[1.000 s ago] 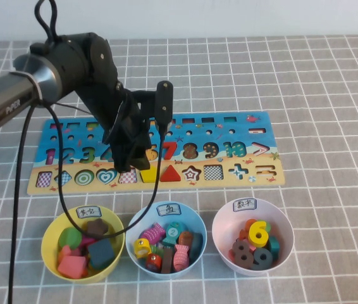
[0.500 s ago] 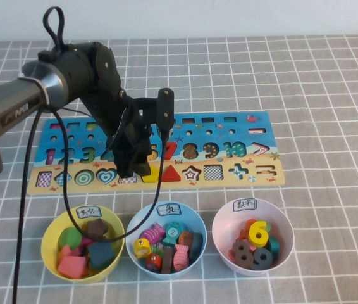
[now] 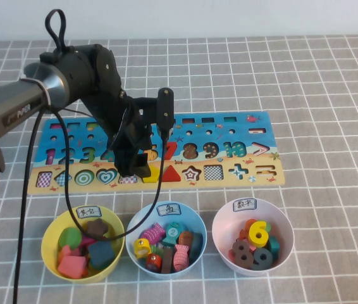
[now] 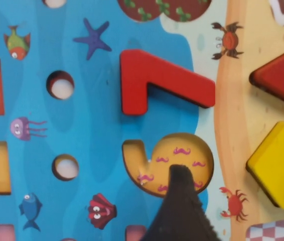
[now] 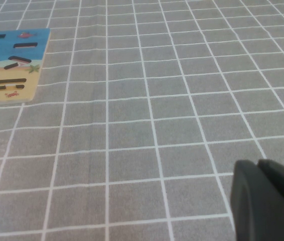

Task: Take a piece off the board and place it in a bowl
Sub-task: Pick up the "Pentagon"

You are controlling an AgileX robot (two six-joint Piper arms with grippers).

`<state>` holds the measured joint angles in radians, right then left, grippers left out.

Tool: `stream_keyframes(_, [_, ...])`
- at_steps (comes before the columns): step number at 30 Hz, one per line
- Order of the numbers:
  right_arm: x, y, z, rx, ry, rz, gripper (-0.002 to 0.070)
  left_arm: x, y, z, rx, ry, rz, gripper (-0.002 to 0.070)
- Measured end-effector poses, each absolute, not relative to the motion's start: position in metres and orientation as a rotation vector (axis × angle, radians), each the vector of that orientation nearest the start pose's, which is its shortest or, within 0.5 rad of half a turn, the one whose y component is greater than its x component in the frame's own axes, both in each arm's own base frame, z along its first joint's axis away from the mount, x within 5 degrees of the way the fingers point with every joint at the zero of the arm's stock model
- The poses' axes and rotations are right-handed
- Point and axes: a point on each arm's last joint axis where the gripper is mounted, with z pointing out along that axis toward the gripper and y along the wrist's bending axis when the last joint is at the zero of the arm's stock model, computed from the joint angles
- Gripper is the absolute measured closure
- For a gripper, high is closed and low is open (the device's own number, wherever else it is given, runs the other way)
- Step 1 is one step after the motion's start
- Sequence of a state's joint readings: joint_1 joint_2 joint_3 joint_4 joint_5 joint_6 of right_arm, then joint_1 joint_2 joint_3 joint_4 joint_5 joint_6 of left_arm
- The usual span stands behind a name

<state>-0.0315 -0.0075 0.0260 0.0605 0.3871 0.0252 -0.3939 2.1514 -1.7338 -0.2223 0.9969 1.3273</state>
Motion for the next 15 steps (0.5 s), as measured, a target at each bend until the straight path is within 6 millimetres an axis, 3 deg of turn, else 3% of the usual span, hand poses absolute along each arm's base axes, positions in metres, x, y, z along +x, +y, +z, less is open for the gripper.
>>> stream_keyframes(15, [0.052,0.0,0.17,0.091,1.887,0.056,0.0694,0.406,-0.188,0.203,-2.495,-2.343,0.147,0.0203])
